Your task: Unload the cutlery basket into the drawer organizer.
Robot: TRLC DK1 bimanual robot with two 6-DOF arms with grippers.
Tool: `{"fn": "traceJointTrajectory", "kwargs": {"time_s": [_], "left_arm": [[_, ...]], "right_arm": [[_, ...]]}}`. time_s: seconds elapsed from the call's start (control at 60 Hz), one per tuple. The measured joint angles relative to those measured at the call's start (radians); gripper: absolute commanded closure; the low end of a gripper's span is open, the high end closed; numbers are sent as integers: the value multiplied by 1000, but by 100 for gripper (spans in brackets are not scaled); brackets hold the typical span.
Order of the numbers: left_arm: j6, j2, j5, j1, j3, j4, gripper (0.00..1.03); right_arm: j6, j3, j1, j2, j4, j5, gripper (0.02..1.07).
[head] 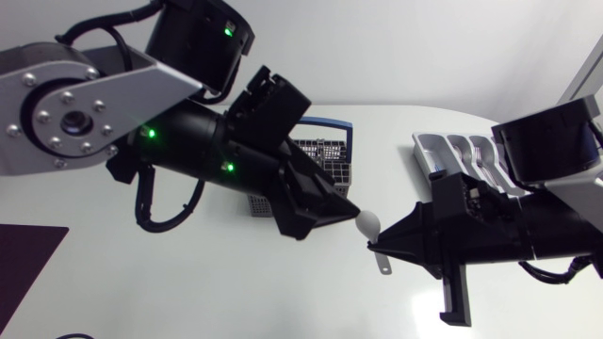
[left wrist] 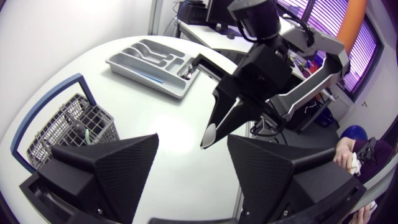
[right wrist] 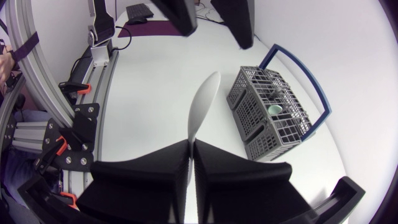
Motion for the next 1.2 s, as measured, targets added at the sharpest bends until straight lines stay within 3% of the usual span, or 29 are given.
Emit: {"fn": "traceJointTrajectory", "kwargs": {"time_s": [0.2, 0.45, 0.883, 1.2], "left_arm": [[-57, 51, -143, 41, 63, 22, 14], [-94, 129, -339, 47, 81, 21, 14], [-189, 203, -461, 55, 142, -27, 14], [-248, 250, -464, 92, 186, -79, 15]], "right_arm": [[-79, -14, -112, 2, -40, -1, 102], [-289, -18, -371, 18, -112, -39, 101], [-694, -14, -732, 146, -202, -49, 102], [-982, 120, -1010, 357, -211, -37, 101]]}}
